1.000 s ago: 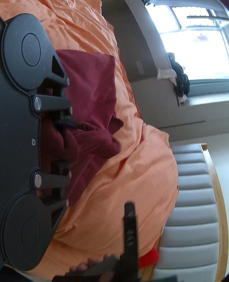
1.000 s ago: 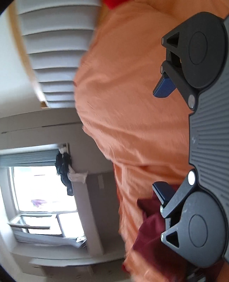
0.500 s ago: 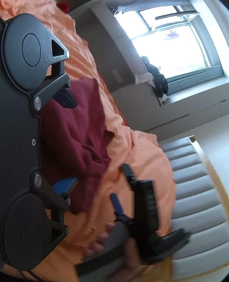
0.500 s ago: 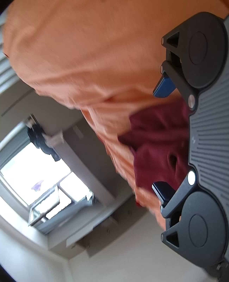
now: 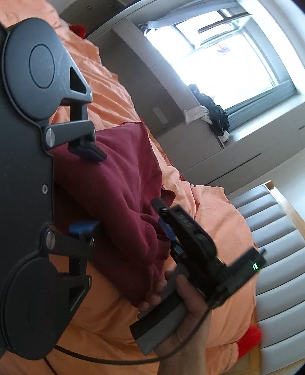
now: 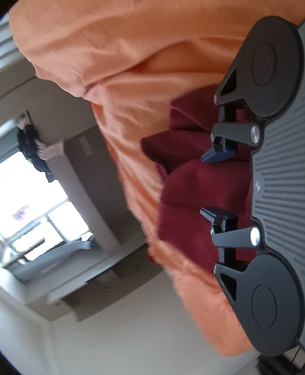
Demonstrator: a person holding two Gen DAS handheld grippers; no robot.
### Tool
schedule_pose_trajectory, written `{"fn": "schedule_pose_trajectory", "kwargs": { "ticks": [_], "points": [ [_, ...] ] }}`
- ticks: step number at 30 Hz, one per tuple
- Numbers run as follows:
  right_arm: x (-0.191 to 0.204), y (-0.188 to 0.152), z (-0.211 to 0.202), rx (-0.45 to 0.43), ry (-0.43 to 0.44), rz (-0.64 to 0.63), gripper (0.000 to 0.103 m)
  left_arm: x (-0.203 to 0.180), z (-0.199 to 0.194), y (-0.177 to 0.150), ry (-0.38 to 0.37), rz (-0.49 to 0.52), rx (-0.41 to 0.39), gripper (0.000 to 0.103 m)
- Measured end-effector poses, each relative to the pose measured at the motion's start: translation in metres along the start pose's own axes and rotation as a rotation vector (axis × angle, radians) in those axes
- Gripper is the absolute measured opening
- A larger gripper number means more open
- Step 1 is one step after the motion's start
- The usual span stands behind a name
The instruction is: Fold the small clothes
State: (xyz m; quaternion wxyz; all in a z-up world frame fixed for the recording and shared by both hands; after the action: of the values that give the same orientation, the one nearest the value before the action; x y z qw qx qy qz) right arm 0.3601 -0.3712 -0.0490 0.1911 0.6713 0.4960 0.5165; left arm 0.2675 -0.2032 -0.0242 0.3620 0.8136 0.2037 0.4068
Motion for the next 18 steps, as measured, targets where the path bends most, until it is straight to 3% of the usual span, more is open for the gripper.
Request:
{"fn": "schedule_pose_trajectory", "kwargs": {
  "ticks": [2, 3, 7, 11, 18],
  "points": [
    [-0.002, -0.005, 0.003, 0.014, -0.005, 0.011, 0.046, -0.002, 0.000, -0.002, 0.009, 0.024, 0.000, 0.046],
    [-0.002, -0.006, 0.004, 0.012, -0.001, 0.018, 0.041, -0.003, 0.000, -0.004, 0.013, 0.031, 0.000, 0.045],
    [0.002, -0.003, -0.007, -0.028, 0.009, 0.008, 0.010, -0.003, -0.001, -0.005, 0.031, 0.030, -0.012, 0.035],
    [0.007, 0.011, -0.025, -0.109, 0.011, -0.016, 0.007, 0.000, 0.000, 0.002, 0.018, -0.020, -0.020, 0.027],
    [-0.008, 0.034, -0.061, -0.222, -0.030, -0.005, 0.006, -0.016, 0.008, 0.019, -0.065, -0.075, -0.028, 0.023]
  ]
}}
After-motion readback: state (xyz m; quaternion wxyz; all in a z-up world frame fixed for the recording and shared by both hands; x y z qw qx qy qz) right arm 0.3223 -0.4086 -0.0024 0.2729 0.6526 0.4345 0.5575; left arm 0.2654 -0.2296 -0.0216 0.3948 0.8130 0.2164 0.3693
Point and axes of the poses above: each gripper's, at about its wrist camera, not at the fingertips, and z roughly the way its jaws point, x to its left, y to its top, the point moved 10 cm from there along z, roughly the way its jaws point, and after that the axes turned 2 degrees about z, right-handed, at the moved point
